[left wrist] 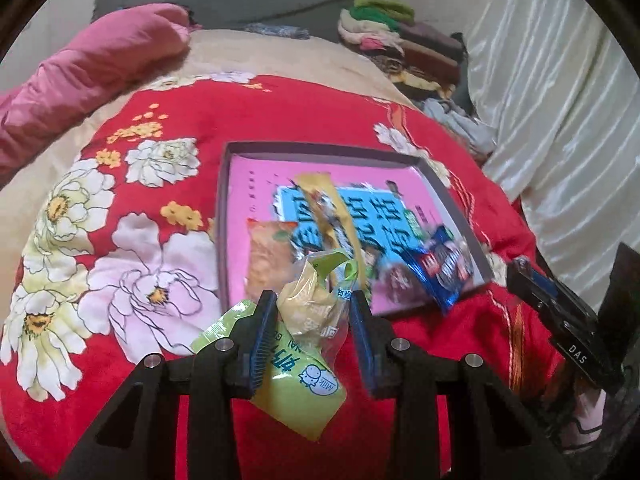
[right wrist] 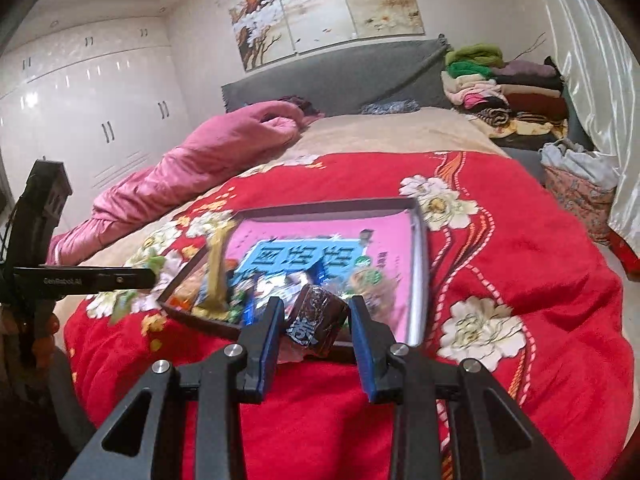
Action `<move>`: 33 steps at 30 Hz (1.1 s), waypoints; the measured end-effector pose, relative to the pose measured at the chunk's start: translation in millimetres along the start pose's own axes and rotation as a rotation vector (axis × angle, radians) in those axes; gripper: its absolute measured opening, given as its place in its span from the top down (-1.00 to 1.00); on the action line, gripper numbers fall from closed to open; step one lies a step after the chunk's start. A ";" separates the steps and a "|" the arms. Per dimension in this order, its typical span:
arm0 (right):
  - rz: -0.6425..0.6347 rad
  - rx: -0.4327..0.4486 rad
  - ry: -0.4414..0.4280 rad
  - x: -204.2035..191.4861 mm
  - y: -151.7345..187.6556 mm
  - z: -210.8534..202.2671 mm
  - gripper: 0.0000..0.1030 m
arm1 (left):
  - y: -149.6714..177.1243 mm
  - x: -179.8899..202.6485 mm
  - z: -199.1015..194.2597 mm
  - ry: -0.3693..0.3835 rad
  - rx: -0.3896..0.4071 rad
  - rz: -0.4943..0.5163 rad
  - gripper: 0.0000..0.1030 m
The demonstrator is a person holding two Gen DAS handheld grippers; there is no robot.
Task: Organize snacks
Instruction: 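Carry the green bag with the left tool while the right tool carries the dark candy to the tray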
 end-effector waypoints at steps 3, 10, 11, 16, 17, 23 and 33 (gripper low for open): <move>0.007 0.016 0.011 6.5 -6.5 1.9 0.34 | -4.5 -6.2 4.5 -0.015 0.005 -0.011 0.27; -0.002 0.028 0.034 12.6 -12.7 7.8 0.34 | -10.2 -11.9 18.0 -0.049 0.006 -0.018 0.27; -0.005 0.030 0.039 13.2 -13.5 9.1 0.34 | -10.5 -12.5 19.3 -0.051 0.006 -0.019 0.27; 0.001 0.038 0.054 18.2 -17.7 13.4 0.34 | -10.7 -15.0 26.6 -0.061 -0.004 -0.020 0.27; 0.003 0.036 0.055 19.5 -18.3 14.6 0.34 | -10.7 -15.5 28.0 -0.065 -0.006 -0.018 0.27; 0.006 0.027 0.062 23.5 -20.5 22.1 0.34 | -10.3 -18.5 36.0 -0.073 -0.016 -0.023 0.27; -0.006 0.015 0.076 26.0 -23.0 33.1 0.34 | -8.2 -20.2 48.3 -0.074 -0.035 -0.022 0.27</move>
Point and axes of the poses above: each gripper's, at about its wrist camera, not at the fingertips, and z roughly the way its jaws point, x to its right, y to its underside, the point moved 3 cm from there along z, roughly the way its jaws point, and after that the axes turned 10 degrees about z, right-handed, at the moved point
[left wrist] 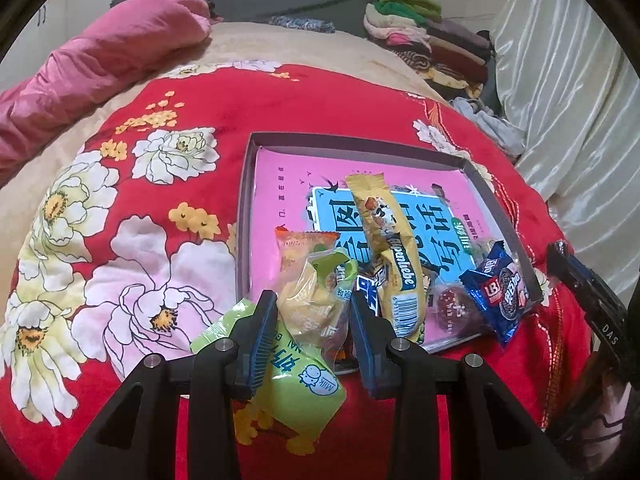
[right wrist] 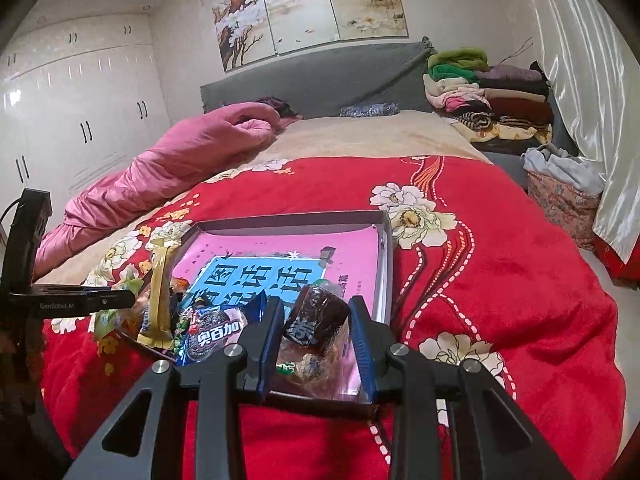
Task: Organize snacks
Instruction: 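Carry the green bag with the left tool while the right tool carries the dark candy to the tray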
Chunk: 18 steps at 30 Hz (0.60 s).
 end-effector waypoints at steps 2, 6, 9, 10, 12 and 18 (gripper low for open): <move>-0.006 0.001 0.002 0.3 -1.3 2.0 0.34 | 0.3 -0.2 1.5 0.001 -0.001 -0.001 0.27; -0.010 -0.007 0.006 1.1 -3.7 7.3 0.34 | 0.6 -0.2 3.8 -0.002 -0.005 0.000 0.27; -0.010 -0.014 0.008 2.0 -3.1 8.9 0.34 | 0.6 0.2 5.0 -0.004 -0.005 0.002 0.27; -0.009 -0.015 0.008 2.3 -2.9 9.2 0.34 | 0.4 0.3 5.5 -0.003 -0.005 0.002 0.27; -0.009 -0.017 0.010 2.6 -2.6 9.7 0.34 | 0.4 0.5 6.5 -0.003 -0.005 0.003 0.27; -0.009 -0.028 0.016 3.3 -2.2 14.1 0.34 | 0.2 1.6 8.0 -0.003 -0.008 0.007 0.26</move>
Point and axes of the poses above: each gripper's, at about its wrist camera, not at the fingertips, and z roughly the way its jaws point, x to its right, y to its underside, the point moved 3 cm from there along z, roughly the way its jaws point, and after that the axes turned 10 degrees about z, right-handed, at the moved point
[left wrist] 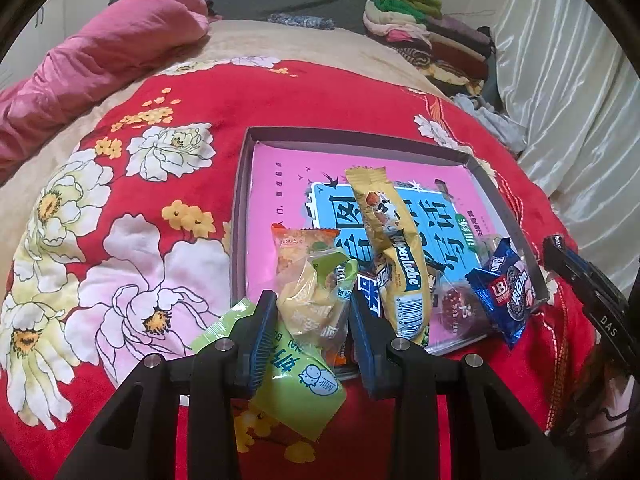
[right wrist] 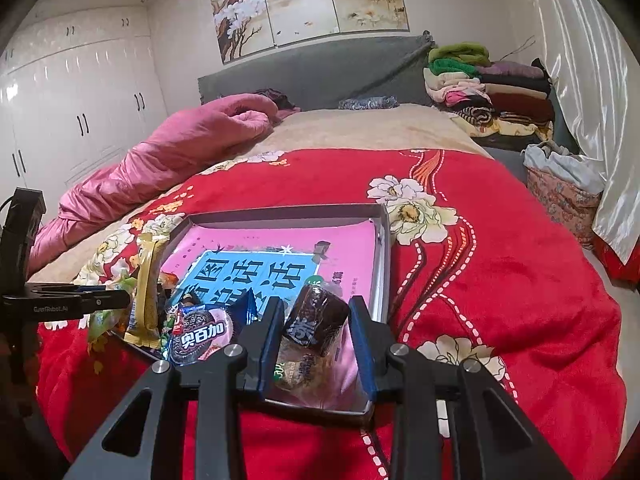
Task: Organize snacks
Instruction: 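Carry the green bag with the left tool while the right tool carries the dark candy to the tray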
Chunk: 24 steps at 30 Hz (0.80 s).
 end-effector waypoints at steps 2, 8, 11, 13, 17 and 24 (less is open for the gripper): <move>-0.001 -0.004 0.001 0.2 0.5 1.5 0.34 | -0.3 0.0 0.7 -0.001 0.001 -0.001 0.27; 0.002 -0.014 0.009 2.2 1.4 4.8 0.34 | -1.2 0.6 3.1 -0.003 0.000 -0.002 0.27; 0.005 -0.025 0.015 3.6 2.6 7.4 0.34 | -1.7 0.7 3.7 -0.003 0.001 -0.003 0.26; 0.004 -0.030 0.020 4.2 2.9 9.3 0.34 | -1.8 0.5 3.9 -0.004 0.001 -0.003 0.26; 0.000 -0.051 0.044 6.2 4.4 15.3 0.34 | -2.0 0.2 4.2 -0.004 0.002 -0.004 0.26; 0.002 -0.066 0.047 7.9 5.8 20.0 0.34 | -2.2 0.0 4.7 -0.004 0.001 -0.005 0.26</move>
Point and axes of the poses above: each gripper's, at about its wrist camera, not at the fingertips, and z roughly the way its jaws point, x to its right, y to its underside, the point moved 3 cm from there along z, roughly the way its jaws point, and after that the axes turned 10 degrees about z, right-handed, at the moved point
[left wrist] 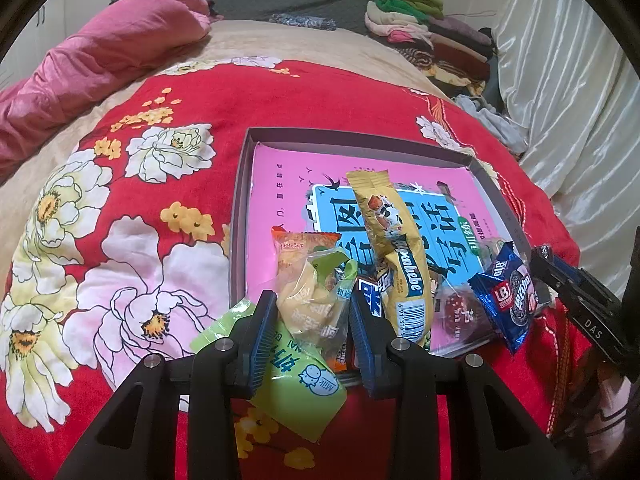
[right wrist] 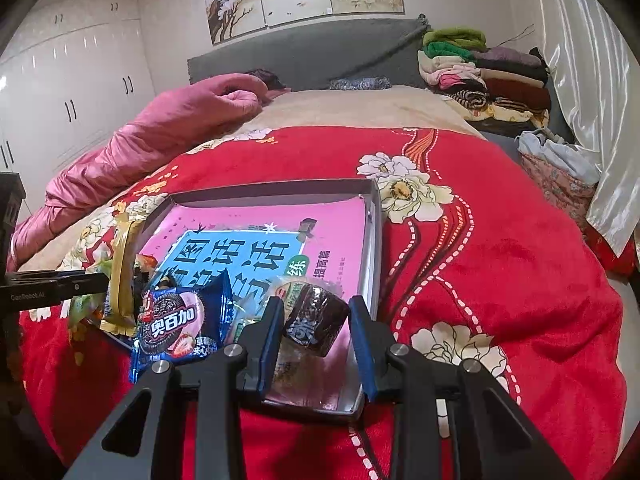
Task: Organize snacks
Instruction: 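Carry the green bag with the left tool while the right tool carries the dark candy to the tray, then open the left tool releasing the green bag while the right tool releases the dark candy in the tray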
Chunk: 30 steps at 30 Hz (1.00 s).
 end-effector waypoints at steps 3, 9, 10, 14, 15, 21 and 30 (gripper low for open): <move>0.000 -0.002 0.001 0.5 0.1 0.5 0.34 | 0.0 0.1 0.0 0.000 0.000 0.000 0.26; 0.003 -0.009 0.005 2.2 -0.3 2.0 0.34 | 0.0 -0.1 -0.1 0.001 0.001 -0.001 0.26; 0.004 -0.011 0.005 2.6 -0.1 2.4 0.34 | 0.0 -0.1 -0.1 0.001 0.001 -0.001 0.26; 0.007 -0.012 0.006 2.6 0.0 2.6 0.33 | 0.0 -0.3 0.1 0.003 0.001 -0.005 0.25; 0.008 -0.011 0.005 2.6 -0.1 2.5 0.33 | 0.3 -0.5 -0.5 0.004 0.001 -0.006 0.24; 0.011 -0.007 0.000 1.5 -0.1 0.5 0.33 | 0.2 -0.9 -1.8 0.006 0.001 -0.009 0.21; -0.001 0.058 -0.013 -5.5 -4.4 -18.3 -0.03 | -1.9 0.1 -17.2 -0.003 0.031 -0.006 -0.13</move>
Point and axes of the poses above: each gripper's, at about its wrist camera, not at the fingertips, and z roughly the way its jaws point, x to its right, y to its underside, the point moved 3 cm from there along z, roughly the way its jaws point, and after that the axes turned 10 degrees about z, right-handed, at the moved point
